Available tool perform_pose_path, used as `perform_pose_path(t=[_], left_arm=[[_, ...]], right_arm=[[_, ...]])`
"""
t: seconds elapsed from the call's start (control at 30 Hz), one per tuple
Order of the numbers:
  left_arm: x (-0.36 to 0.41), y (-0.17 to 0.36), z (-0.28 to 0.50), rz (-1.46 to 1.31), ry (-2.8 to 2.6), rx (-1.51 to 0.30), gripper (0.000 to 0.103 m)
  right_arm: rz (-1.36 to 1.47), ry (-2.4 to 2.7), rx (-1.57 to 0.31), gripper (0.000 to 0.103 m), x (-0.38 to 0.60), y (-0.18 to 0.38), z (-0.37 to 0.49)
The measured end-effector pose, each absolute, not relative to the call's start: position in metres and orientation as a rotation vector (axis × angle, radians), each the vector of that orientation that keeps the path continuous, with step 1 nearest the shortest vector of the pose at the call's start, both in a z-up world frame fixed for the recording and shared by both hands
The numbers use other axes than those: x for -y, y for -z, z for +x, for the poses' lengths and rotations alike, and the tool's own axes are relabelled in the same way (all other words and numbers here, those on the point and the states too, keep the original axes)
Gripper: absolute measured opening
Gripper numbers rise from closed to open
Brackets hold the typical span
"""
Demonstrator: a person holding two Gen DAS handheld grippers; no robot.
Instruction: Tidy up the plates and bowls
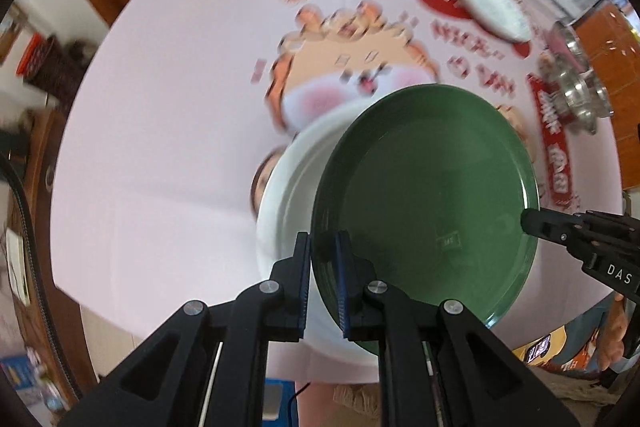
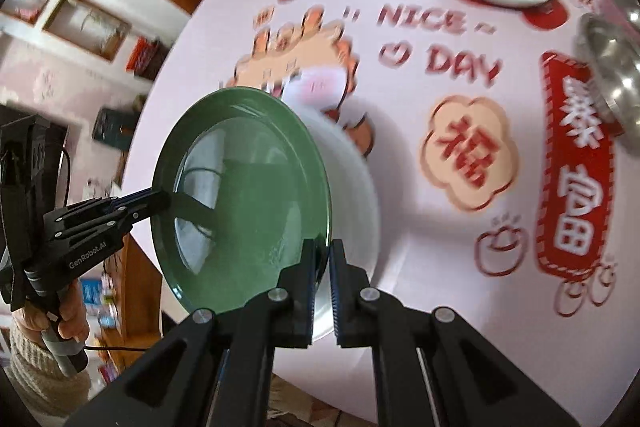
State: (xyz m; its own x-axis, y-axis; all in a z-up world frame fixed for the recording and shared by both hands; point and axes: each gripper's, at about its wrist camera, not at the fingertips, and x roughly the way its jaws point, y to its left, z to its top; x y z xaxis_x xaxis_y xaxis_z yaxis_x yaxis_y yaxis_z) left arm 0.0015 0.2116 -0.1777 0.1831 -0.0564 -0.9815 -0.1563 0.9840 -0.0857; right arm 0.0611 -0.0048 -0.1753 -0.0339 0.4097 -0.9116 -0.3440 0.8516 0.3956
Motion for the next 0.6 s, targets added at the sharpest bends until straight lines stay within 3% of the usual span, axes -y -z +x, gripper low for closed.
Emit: perform_pose_path(t=[0.27, 0.6], left_arm=[[-0.217, 0.214, -0.012, -0.192, -0.086, -1.455, 0.009], [-0.219, 0.217, 0.000, -0.128, -0.065, -1.459, 0.010]], right_arm=[[0.031, -0.594, -1.559, 0.006, -0.003, 0.210, 0.059], [0.045, -0.563, -1.560, 0.006, -0.001, 0.216, 0.064]])
